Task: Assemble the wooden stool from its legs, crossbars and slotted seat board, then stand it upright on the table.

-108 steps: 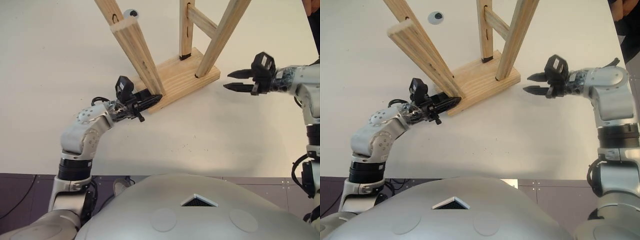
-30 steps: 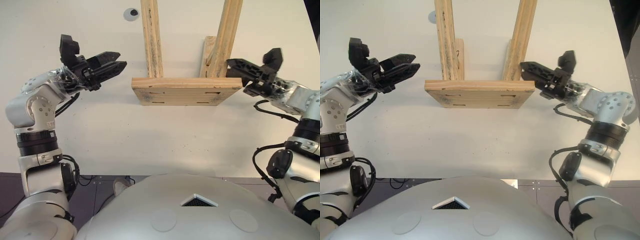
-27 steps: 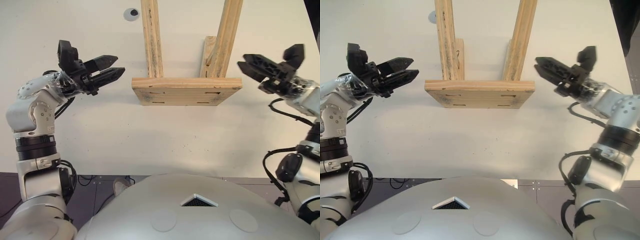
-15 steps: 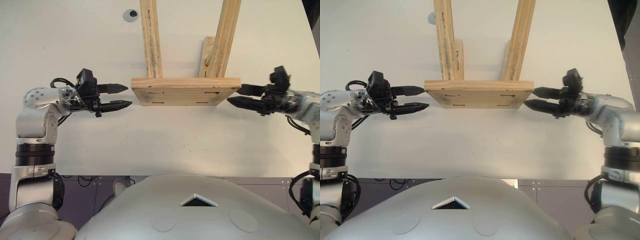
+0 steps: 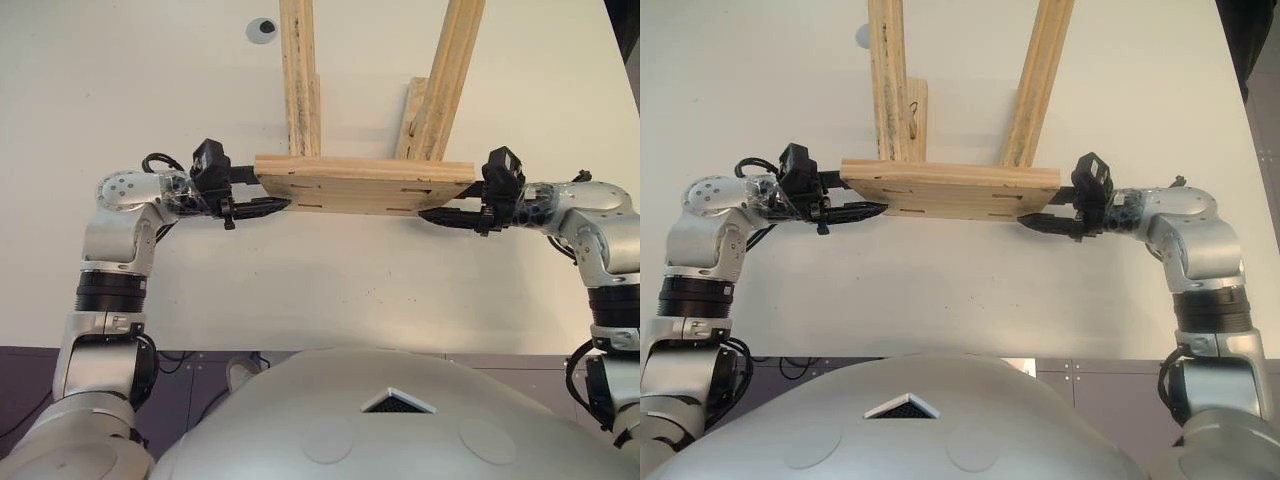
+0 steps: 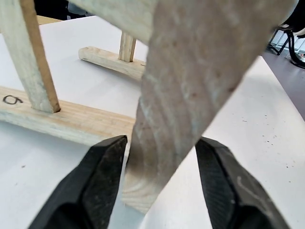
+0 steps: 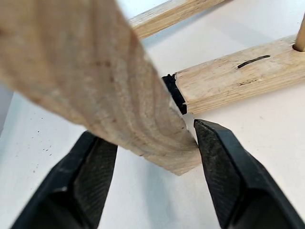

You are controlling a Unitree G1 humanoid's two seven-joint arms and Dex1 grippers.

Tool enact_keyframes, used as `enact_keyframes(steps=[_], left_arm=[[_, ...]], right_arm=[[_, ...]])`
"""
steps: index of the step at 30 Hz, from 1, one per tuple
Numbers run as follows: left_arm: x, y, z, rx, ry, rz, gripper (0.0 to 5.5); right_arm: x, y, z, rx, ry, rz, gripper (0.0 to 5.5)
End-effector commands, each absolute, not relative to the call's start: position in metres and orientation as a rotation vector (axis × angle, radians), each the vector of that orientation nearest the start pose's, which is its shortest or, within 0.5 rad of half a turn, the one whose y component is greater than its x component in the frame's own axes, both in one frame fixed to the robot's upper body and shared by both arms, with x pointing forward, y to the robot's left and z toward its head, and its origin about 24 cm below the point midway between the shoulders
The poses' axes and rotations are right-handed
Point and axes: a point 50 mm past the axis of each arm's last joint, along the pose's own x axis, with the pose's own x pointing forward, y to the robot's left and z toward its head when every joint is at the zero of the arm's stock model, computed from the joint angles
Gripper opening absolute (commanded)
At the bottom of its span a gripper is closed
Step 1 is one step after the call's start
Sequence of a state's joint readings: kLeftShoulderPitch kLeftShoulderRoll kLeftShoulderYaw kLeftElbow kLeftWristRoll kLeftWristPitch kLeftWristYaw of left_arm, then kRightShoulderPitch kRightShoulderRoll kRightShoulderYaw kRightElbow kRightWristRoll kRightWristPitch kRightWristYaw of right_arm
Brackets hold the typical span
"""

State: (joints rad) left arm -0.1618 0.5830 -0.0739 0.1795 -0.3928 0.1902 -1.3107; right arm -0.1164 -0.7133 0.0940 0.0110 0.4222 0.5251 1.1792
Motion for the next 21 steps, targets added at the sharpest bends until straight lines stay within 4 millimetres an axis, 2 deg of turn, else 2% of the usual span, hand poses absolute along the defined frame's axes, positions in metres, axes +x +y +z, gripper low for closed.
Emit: enact_keyframes(steps=[1,3,6,9,15,18,21], left_arm=[[0.248,0.204,0.054,0.022,0.336,-1.298,1.85],[0.247,0.204,0.053,-0.008,0.358,-1.304,1.81],[0.248,0.211,0.058,-0.237,0.470,-1.257,1.81],[0.244,0.214,0.066,-0.386,0.550,-1.252,1.81],[0.234,0.210,0.102,-0.579,0.577,-1.243,1.81],[0.237,0.211,0.125,-0.731,0.608,-1.174,1.81],[0.239,0.208,0.140,-0.780,0.656,-1.144,1.81]], right_arm=[[0.240,-0.214,0.061,0.026,0.574,1.145,2.03],[0.242,-0.214,0.064,0.064,0.573,1.146,1.99],[0.240,-0.212,0.069,0.147,0.600,1.186,1.99],[0.233,-0.208,0.079,0.238,0.629,1.260,1.99],[0.227,-0.209,0.121,0.400,0.672,1.381,1.85],[0.220,-0.206,0.141,0.561,0.715,1.452,1.74],[0.223,-0.202,0.155,0.701,0.705,1.479,1.51]])
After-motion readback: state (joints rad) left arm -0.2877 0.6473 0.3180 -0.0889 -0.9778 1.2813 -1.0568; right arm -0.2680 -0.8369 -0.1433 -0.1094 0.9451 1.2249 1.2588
